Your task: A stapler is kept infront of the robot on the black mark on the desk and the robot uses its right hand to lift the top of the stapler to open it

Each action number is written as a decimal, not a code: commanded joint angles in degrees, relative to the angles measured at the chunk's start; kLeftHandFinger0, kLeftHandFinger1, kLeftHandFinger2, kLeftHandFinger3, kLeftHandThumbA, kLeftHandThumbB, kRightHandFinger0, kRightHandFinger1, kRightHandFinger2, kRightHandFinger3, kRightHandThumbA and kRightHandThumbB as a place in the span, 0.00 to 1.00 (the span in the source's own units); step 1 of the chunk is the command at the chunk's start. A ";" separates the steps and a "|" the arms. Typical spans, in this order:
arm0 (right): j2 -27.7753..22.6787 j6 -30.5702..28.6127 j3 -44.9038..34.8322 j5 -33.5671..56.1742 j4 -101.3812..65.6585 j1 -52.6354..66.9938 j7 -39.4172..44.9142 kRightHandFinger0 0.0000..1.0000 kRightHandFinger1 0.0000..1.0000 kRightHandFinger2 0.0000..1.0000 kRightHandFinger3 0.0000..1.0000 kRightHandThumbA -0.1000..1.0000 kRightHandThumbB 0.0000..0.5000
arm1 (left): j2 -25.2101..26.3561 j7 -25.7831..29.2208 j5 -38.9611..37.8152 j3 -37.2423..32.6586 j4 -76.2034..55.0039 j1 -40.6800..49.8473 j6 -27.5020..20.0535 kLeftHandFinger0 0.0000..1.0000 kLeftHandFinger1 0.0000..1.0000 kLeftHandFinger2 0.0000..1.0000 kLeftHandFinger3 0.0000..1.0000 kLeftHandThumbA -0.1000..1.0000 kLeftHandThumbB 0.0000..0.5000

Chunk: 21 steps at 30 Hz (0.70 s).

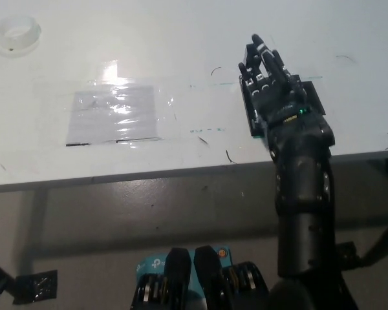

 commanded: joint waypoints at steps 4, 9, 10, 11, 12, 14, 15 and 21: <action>-0.06 -6.00 1.60 -0.02 3.46 -11.04 3.33 0.51 0.59 0.66 0.86 1.00 0.00 | 0.53 -0.68 -1.07 0.70 -1.95 1.02 -1.68 0.44 0.55 0.69 0.80 1.00 0.25; -0.47 -11.73 0.52 -0.61 11.44 -10.71 4.23 0.54 0.61 0.70 0.87 1.00 0.00 | 0.44 -0.98 -1.56 0.71 -1.71 1.19 -1.99 0.43 0.54 0.68 0.81 1.00 0.27; -1.41 -13.22 -0.11 -0.20 15.25 -11.54 5.41 0.52 0.59 0.69 0.88 1.00 0.00 | 0.45 -0.95 -1.46 0.64 -1.81 1.23 -2.02 0.44 0.55 0.69 0.81 1.00 0.27; -2.22 -14.23 -0.56 -0.07 18.14 -12.52 5.77 0.51 0.58 0.68 0.86 1.00 0.00 | 0.38 -0.72 -1.40 0.65 -2.05 1.24 -1.65 0.44 0.55 0.69 0.81 1.00 0.28; -2.81 -14.96 -0.79 -0.03 20.18 -13.26 6.15 0.51 0.58 0.68 0.85 1.00 0.00 | 0.42 -0.59 -1.34 0.64 -2.13 1.22 -1.44 0.44 0.56 0.69 0.81 1.00 0.28; -4.61 -16.43 -1.10 -0.18 25.63 -15.38 7.69 0.49 0.58 0.68 0.86 1.00 0.01 | 0.47 -0.70 -1.25 0.58 -1.91 1.41 -1.97 0.44 0.56 0.70 0.82 1.00 0.28; -5.84 -17.79 -1.37 -0.42 29.27 -17.04 8.09 0.47 0.55 0.66 0.87 1.00 0.00 | 0.48 -0.62 -1.06 0.53 -1.89 1.44 -2.15 0.44 0.57 0.71 0.81 1.00 0.26; -13.33 -23.42 -1.39 -2.28 45.24 -26.45 8.87 0.42 0.49 0.59 0.81 0.99 0.00 | 0.07 -0.46 -1.24 0.46 -2.60 1.85 -1.90 0.42 0.53 0.68 0.80 1.00 0.30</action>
